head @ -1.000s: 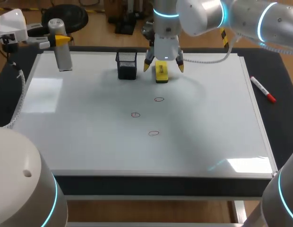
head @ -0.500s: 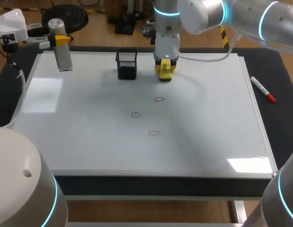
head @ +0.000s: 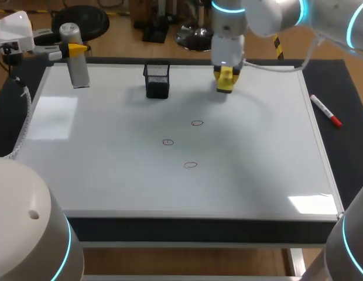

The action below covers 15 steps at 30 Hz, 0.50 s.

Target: Pick up the inspection probe, press it on each red-marked spot on the whiteboard one by one, put down the probe, pick up the eraser, and wipe off all the red marks.

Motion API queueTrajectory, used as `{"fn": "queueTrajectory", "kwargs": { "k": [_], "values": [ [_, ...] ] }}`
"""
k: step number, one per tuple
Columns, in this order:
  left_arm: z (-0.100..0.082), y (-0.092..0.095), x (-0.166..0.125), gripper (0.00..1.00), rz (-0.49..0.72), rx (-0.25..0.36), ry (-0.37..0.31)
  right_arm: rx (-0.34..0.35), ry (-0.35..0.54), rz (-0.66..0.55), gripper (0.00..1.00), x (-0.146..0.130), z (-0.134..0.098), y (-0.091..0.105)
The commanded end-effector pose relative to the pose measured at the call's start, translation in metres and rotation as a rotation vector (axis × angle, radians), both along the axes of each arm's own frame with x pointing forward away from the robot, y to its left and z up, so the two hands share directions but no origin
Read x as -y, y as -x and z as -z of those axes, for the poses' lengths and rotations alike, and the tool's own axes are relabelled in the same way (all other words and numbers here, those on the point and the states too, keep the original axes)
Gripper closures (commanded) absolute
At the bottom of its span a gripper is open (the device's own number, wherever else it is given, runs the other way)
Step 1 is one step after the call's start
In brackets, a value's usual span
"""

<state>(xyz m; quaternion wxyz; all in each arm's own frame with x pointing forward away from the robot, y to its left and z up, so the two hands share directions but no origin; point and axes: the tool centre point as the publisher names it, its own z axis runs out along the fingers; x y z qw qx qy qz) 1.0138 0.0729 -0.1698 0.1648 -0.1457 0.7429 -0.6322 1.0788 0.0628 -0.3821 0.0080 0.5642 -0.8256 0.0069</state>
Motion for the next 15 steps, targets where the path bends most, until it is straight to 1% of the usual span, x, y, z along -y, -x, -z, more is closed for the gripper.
{"fn": "queueTrajectory", "kwargs": {
  "k": [1,9,11,15],
  "values": [
    [0.000,0.000,0.000,1.00,-0.002,0.004,0.002,0.037,-0.004,0.046,1.00,0.037,-0.013,0.022],
    [0.000,0.000,0.000,1.00,-0.002,0.004,0.002,0.055,-0.002,0.187,1.00,0.079,-0.020,0.045],
    [0.000,0.000,0.000,1.00,-0.002,0.004,0.002,0.058,0.004,0.213,1.00,0.095,-0.017,0.046],
    [0.000,0.000,0.000,1.00,-0.002,0.004,0.002,0.058,0.013,0.257,1.00,0.113,-0.018,0.054]
  ]
}}
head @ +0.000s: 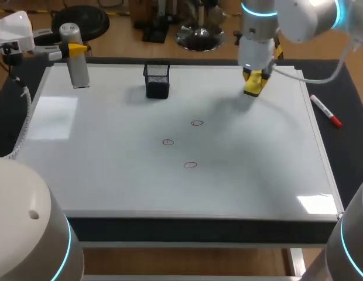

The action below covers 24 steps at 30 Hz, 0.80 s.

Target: Pick up the inspection probe, press it on each red-marked spot on the whiteboard one by one, put down the probe, pick up the eraser, and wipe off all the red marks.

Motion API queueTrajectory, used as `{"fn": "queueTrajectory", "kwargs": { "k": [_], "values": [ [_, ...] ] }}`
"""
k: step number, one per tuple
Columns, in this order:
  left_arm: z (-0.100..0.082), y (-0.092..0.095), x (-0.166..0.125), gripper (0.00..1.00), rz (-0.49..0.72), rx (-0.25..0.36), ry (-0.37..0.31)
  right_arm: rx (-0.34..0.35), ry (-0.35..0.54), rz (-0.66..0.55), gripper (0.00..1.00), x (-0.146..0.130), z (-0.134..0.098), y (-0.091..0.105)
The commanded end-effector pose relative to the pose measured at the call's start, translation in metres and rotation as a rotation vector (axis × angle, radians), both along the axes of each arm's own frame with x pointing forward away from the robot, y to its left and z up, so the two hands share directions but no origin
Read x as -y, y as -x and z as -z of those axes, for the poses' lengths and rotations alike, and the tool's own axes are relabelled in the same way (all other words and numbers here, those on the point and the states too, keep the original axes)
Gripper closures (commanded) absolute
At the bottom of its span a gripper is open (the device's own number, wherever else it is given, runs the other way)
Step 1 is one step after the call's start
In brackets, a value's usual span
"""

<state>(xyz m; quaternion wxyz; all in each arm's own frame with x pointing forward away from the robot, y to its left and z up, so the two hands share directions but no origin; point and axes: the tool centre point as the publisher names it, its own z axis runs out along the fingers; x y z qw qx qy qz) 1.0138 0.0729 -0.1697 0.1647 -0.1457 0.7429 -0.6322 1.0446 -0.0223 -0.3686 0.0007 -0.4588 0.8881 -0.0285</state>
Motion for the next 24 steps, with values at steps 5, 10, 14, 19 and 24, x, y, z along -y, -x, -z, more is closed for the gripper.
{"fn": "queueTrajectory", "kwargs": {
  "k": [5,10,14,19,24],
  "values": [
    [0.000,0.000,0.000,1.00,-0.002,0.004,0.002,0.015,-0.010,0.058,1.00,0.048,-0.004,0.028],
    [0.000,0.000,0.000,1.00,-0.002,0.004,0.002,0.004,-0.010,0.090,1.00,0.061,-0.002,0.038],
    [0.000,0.000,0.000,1.00,-0.002,0.004,0.002,-0.001,-0.014,0.118,1.00,0.072,0.000,0.043],
    [0.000,0.000,0.000,1.00,-0.002,0.004,0.002,-0.002,-0.020,0.130,1.00,0.077,0.001,0.046],
    [0.000,0.000,0.000,1.00,-0.002,0.004,0.002,0.002,-0.052,0.140,1.00,0.076,0.002,0.049]
  ]
}}
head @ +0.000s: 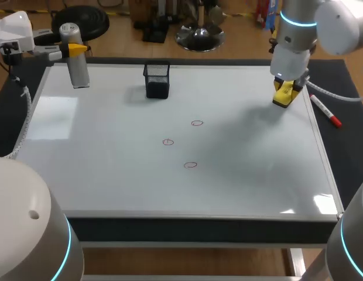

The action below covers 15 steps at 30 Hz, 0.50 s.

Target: Pick up the inspection probe, press it on each red-marked spot on the whiteboard one by one, put down the probe, pick up the eraser, and wipe off all the red marks.

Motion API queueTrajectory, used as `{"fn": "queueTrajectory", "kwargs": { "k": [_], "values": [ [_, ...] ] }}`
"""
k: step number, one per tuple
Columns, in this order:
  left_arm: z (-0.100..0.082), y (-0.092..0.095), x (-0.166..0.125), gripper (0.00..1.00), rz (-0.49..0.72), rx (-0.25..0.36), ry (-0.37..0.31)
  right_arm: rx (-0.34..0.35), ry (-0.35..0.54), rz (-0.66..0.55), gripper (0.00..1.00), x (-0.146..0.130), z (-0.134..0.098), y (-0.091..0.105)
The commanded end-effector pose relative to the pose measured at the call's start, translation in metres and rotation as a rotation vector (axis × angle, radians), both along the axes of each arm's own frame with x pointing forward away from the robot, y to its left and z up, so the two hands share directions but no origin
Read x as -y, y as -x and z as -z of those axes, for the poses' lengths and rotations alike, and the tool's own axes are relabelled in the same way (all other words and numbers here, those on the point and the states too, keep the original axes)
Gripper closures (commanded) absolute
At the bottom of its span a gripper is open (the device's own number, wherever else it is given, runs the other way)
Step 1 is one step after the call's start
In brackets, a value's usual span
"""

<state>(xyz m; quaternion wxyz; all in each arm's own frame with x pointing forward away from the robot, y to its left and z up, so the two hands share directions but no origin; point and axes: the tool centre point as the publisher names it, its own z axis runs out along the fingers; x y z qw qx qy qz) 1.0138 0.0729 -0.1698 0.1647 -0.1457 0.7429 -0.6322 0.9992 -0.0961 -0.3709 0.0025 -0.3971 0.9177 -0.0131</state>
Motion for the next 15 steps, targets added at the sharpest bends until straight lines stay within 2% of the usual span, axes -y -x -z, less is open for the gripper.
{"fn": "queueTrajectory", "kwargs": {
  "k": [1,15],
  "values": [
    [-0.0004,0.0002,0.0004,1.00,-0.002,0.004,0.002,0.020,-0.032,0.005,1.00,0.0019,-0.0011,0.0050],
    [-0.0004,0.0002,0.0004,1.00,-0.002,0.004,0.002,0.020,-0.032,0.005,1.00,0.0019,-0.0011,0.0050]
  ]
}}
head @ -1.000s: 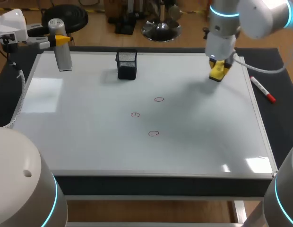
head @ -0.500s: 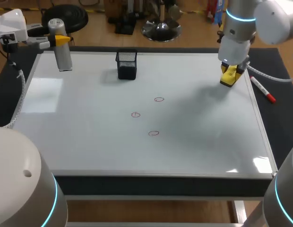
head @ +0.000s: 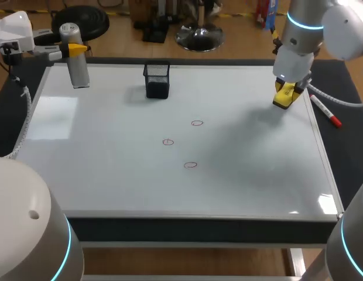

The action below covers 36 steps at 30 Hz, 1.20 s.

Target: Pick up the inspection probe, press it on each red-marked spot on the whiteboard one by one, put down the probe, pick up the eraser, and wipe off all the red marks.

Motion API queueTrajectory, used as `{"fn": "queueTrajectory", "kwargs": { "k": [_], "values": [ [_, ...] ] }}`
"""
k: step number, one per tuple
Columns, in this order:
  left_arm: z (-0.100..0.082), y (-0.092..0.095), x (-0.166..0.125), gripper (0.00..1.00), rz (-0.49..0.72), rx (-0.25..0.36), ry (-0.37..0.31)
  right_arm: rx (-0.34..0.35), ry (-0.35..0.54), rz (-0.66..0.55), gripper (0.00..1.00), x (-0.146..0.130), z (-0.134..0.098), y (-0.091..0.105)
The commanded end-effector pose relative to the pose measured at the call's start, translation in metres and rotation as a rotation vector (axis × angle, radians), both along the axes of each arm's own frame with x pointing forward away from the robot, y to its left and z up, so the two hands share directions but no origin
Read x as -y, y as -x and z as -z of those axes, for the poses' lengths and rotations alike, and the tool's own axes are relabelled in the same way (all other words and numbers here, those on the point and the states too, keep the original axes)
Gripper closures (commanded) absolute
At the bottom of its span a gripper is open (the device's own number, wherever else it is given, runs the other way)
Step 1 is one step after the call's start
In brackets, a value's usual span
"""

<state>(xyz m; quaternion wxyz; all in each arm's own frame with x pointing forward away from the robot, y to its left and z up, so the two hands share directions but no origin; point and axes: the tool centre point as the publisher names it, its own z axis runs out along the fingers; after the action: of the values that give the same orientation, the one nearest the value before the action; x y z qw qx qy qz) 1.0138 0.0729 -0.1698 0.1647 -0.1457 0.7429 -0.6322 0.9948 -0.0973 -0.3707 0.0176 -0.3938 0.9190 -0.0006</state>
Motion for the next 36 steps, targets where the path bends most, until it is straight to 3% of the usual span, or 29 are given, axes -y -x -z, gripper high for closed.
{"fn": "queueTrajectory", "kwargs": {
  "k": [1,27,36],
  "values": [
    [0.000,0.000,0.000,1.00,-0.002,0.004,0.002,0.002,0.003,-0.002,1.00,0.001,-0.001,0.001],
    [0.000,0.000,0.000,1.00,-0.002,0.004,0.002,0.002,0.003,-0.002,1.00,0.001,-0.001,0.001],
    [-0.003,0.027,0.010,1.00,-0.022,0.018,0.012,0.002,0.003,-0.002,1.00,0.001,-0.001,0.001]
  ]
}}
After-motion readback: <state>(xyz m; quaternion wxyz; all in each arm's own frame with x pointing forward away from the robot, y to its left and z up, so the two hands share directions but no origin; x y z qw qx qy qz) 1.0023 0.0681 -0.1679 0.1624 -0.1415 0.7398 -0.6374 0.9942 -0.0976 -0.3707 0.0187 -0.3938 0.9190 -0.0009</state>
